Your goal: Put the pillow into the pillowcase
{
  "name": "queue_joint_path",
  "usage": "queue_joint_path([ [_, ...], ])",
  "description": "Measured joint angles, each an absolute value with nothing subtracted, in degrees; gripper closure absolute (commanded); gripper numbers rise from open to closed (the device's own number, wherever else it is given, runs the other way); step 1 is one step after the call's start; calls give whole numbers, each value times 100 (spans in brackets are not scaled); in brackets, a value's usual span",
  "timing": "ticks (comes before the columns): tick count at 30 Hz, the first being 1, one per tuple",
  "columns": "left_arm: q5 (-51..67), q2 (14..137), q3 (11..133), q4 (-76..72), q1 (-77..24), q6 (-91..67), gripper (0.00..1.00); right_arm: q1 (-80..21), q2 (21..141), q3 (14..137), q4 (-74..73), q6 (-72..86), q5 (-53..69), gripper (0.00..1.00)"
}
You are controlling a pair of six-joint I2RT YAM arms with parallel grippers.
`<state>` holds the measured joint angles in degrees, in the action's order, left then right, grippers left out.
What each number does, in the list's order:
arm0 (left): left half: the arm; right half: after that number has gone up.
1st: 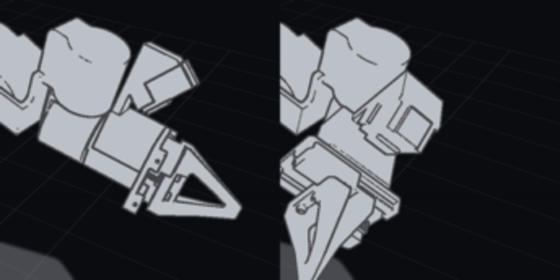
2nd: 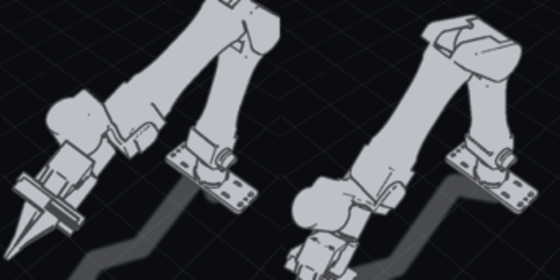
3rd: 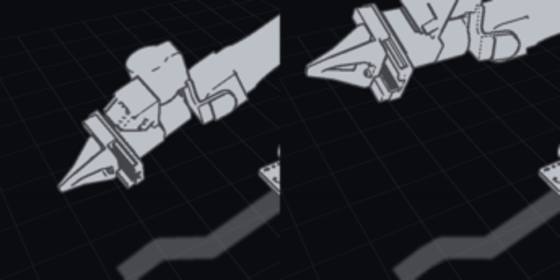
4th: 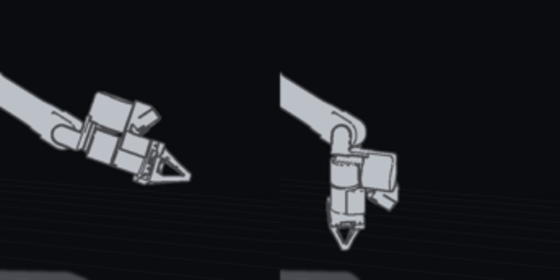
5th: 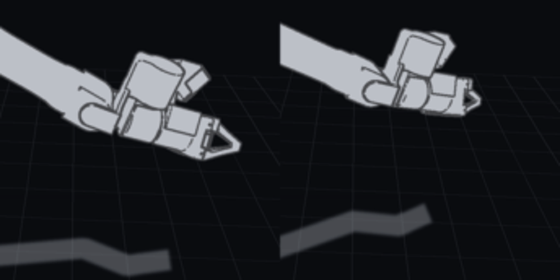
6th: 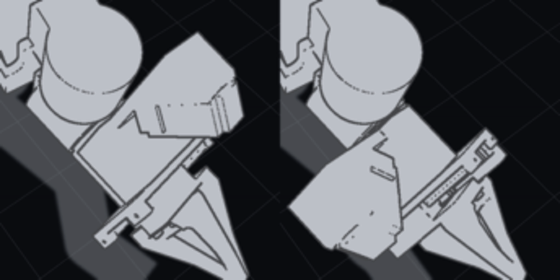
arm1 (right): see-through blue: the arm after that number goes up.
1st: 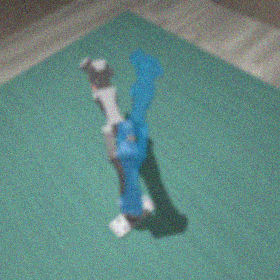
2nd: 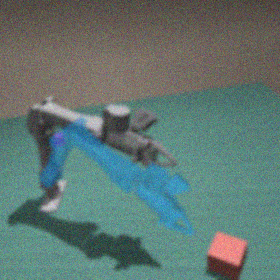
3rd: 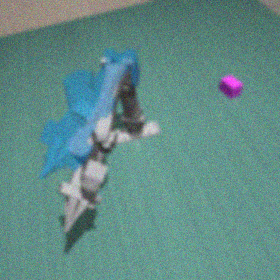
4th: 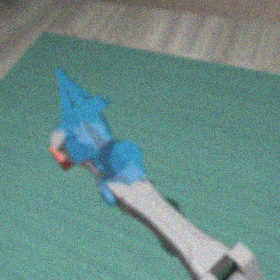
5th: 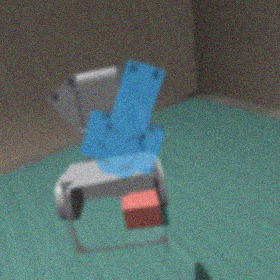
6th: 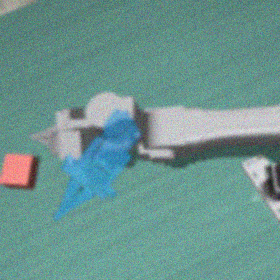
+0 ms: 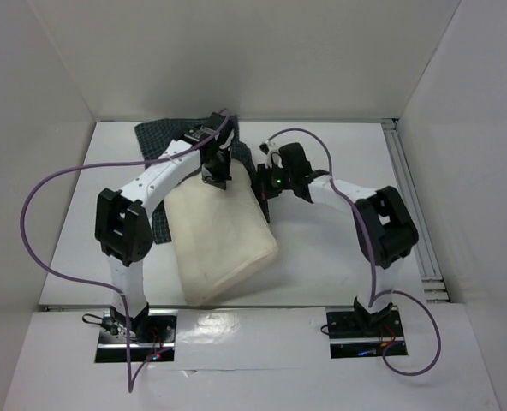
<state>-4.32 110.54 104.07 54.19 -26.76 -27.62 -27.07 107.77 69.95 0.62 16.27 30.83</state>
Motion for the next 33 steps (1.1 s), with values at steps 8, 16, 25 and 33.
queue_joint_path([
  [8, -484, 11590, 11054, 5577, -2742, -3332, 100, -2788, 9413, 5612, -333, 1284, 2912, 100],
  [16, -467, 12167, 11633, 5610, -3059, -3629, 100, -2766, 8711, 4958, -591, 1098, 2377, 100],
  [25, -567, 12077, 11024, 5288, -3151, -3444, 20, -2342, 7330, 4674, -2137, 1444, 1588, 17],
  [33, 156, 10857, 10901, 5430, -2740, -2744, 26, -2274, 7220, 5601, -2838, 1653, 803, 1],
])
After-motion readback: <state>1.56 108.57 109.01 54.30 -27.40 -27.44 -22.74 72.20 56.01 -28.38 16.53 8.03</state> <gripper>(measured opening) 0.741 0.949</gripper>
